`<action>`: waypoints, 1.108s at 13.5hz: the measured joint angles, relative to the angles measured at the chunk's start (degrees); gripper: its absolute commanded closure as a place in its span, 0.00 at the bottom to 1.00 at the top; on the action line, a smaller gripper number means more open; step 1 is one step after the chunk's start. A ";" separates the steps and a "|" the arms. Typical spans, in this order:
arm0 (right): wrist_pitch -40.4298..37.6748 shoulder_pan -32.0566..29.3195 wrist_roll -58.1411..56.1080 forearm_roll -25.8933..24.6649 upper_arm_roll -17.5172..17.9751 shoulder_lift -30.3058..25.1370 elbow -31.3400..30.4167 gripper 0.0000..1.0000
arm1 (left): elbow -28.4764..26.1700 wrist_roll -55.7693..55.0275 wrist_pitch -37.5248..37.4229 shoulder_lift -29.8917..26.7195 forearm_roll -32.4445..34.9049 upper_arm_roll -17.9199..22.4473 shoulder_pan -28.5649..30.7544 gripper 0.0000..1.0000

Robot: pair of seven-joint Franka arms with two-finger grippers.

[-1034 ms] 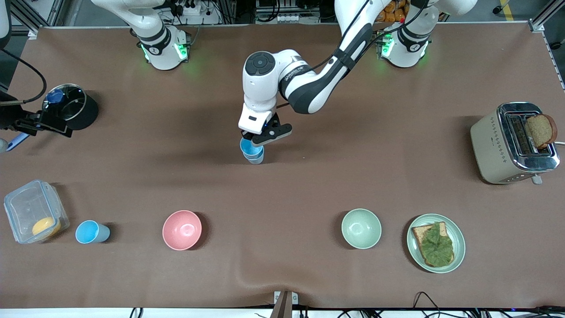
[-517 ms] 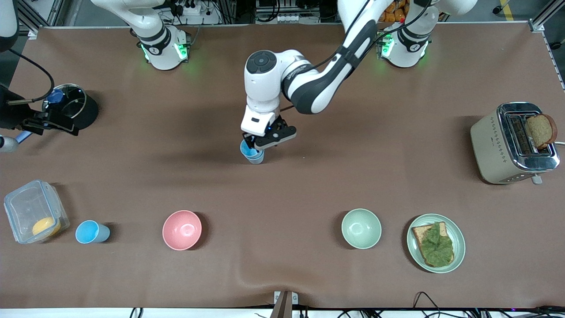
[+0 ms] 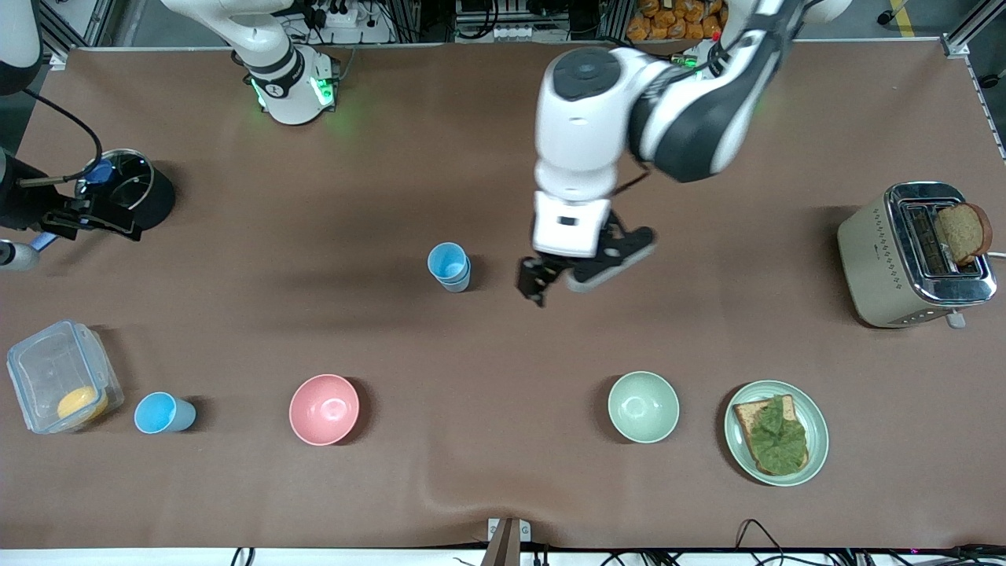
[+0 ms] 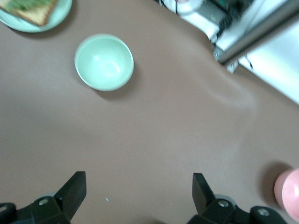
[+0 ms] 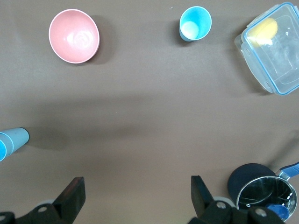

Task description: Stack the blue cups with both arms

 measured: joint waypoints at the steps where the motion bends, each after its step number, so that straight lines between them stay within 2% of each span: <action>1: 0.00 0.01 0.00 -0.02 0.00 0.00 0.00 0.00 | -0.05 1.34 -0.57 -0.75 0.00 0.00 1.53 0.00; 10: -0.01 0.02 0.00 -0.05 0.00 0.00 0.00 0.00 | -0.05 17.58 -7.02 -6.04 -1.13 -0.23 10.51 0.00; 15: -0.02 0.02 0.00 -0.06 0.01 0.00 0.00 0.00 | -0.05 39.85 -12.07 -10.12 -8.98 -0.11 19.34 0.00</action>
